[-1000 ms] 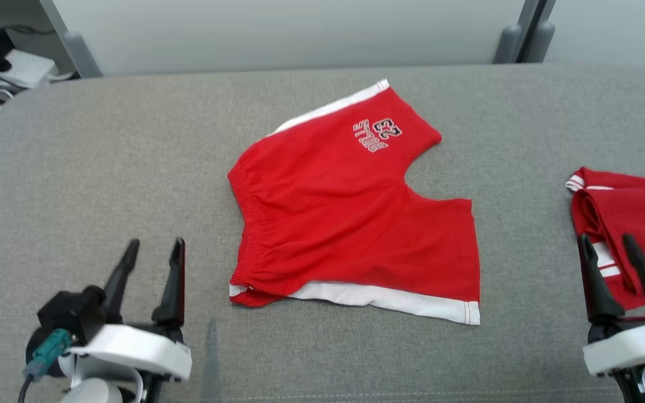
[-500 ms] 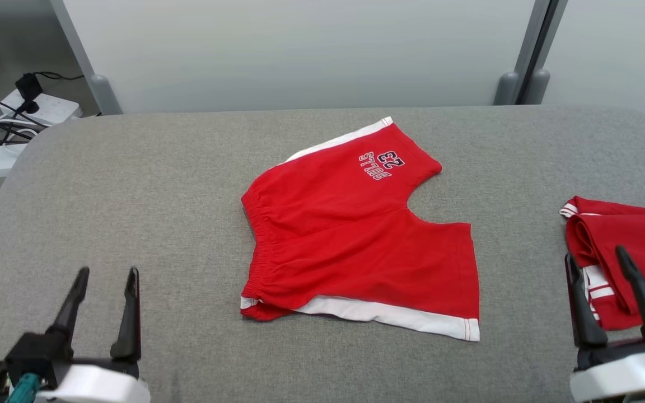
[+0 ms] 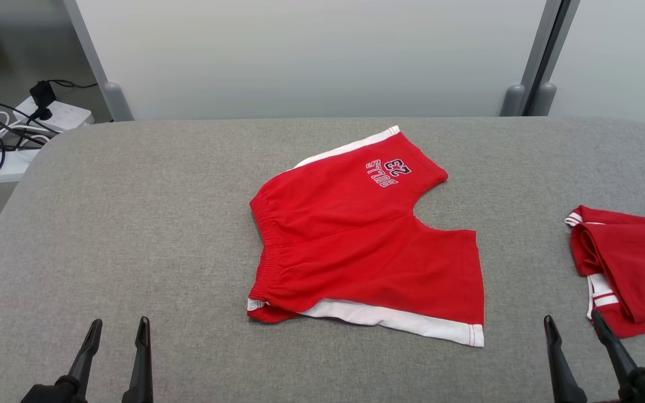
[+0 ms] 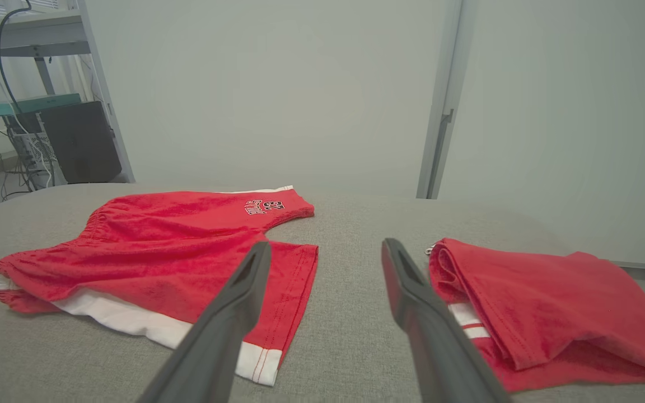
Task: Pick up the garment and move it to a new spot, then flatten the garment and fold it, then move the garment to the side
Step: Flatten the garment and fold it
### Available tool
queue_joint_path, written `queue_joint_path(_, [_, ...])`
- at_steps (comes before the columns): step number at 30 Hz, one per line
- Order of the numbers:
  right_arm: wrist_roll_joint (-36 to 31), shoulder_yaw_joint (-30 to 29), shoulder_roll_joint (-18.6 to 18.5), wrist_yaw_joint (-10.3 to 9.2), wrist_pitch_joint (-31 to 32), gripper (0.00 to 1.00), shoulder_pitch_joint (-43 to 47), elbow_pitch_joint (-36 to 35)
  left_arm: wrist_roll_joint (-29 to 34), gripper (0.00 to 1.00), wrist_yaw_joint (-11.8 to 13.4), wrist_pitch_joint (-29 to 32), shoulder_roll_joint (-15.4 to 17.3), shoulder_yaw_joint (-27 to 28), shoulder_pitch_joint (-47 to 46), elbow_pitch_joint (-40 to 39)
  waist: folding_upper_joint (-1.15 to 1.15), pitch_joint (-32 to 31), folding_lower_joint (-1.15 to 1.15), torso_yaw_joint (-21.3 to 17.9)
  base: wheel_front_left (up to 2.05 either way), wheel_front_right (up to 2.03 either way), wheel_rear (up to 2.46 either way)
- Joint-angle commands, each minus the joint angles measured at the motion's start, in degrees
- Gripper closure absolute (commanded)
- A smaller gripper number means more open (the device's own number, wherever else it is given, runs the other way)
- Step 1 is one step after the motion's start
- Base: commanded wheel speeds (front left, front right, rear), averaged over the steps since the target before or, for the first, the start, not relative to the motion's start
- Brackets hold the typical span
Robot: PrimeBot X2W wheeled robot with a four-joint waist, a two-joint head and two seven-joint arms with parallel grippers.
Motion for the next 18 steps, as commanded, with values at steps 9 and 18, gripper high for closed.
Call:
queue_joint_path(9, [-0.4,1.8,0.4,0.00,-0.8,0.00,0.1,-3.3,2.6,0.00,-2.8,-0.5,-3.3,3.8,-4.6,0.4,0.00,-0.2,0.00,0.1,0.00,0.00,0.00])
queue_joint_path(18, [-0.1,2.1,0.8,0.00,-0.8,0.00,0.0,-3.3,4.1,0.00,-5.3,-0.5,-3.7,4.5,-5.9,2.6,0.00,-0.3,0.00,-0.2,0.00,0.00,0.00])
